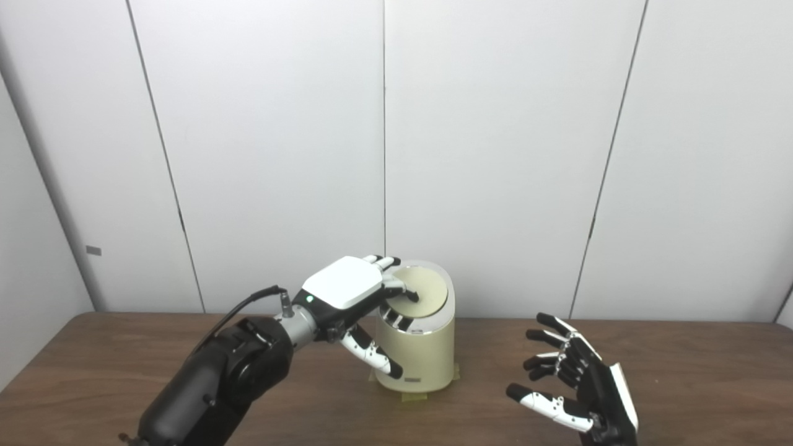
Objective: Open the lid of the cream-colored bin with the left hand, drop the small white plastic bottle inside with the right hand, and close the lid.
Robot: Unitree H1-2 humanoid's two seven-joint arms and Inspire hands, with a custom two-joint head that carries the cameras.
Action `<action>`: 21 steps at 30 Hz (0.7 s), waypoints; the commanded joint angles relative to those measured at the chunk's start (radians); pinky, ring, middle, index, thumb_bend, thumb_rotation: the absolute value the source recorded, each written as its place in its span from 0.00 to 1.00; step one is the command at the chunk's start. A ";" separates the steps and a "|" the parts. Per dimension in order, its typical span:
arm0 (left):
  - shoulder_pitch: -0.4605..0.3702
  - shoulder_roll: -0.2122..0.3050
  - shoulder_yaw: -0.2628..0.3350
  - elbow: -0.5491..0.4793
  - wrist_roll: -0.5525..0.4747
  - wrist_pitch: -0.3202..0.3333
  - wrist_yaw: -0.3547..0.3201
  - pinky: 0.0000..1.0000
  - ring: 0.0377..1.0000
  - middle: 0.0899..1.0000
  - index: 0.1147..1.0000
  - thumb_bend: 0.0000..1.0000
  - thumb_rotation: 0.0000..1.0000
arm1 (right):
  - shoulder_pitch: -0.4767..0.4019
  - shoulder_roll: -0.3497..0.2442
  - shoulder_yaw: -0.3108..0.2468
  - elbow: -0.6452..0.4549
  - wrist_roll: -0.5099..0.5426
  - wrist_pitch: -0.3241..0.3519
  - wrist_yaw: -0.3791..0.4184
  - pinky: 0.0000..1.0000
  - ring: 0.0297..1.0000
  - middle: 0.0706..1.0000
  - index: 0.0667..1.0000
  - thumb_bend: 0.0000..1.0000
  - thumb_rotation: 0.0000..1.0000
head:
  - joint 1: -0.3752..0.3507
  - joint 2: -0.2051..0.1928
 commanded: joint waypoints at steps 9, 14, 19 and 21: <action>-0.025 0.012 -0.024 -0.016 0.052 -0.028 0.014 1.00 1.00 0.81 0.81 0.98 0.47 | -0.037 0.001 0.002 -0.030 -0.018 -0.011 -0.011 0.47 0.53 0.68 0.76 0.75 0.21 | -0.005 0.008; -0.030 0.015 -0.075 -0.009 0.157 -0.027 0.013 1.00 1.00 0.82 0.83 0.97 0.52 | -0.032 0.005 0.004 -0.052 -0.026 0.001 -0.011 0.48 0.53 0.68 0.76 0.75 0.21 | -0.007 0.013; -0.028 0.008 -0.118 0.001 0.212 -0.032 0.020 1.00 1.00 0.80 0.81 0.98 0.49 | -0.028 0.010 0.005 -0.065 -0.017 0.011 -0.008 0.46 0.52 0.68 0.76 0.74 0.21 | -0.011 0.016; -0.025 0.005 -0.126 0.003 0.220 -0.028 0.017 1.00 1.00 0.79 0.81 0.99 0.46 | -0.027 0.012 0.004 -0.070 -0.010 0.016 -0.007 0.45 0.51 0.68 0.76 0.74 0.19 | -0.011 0.016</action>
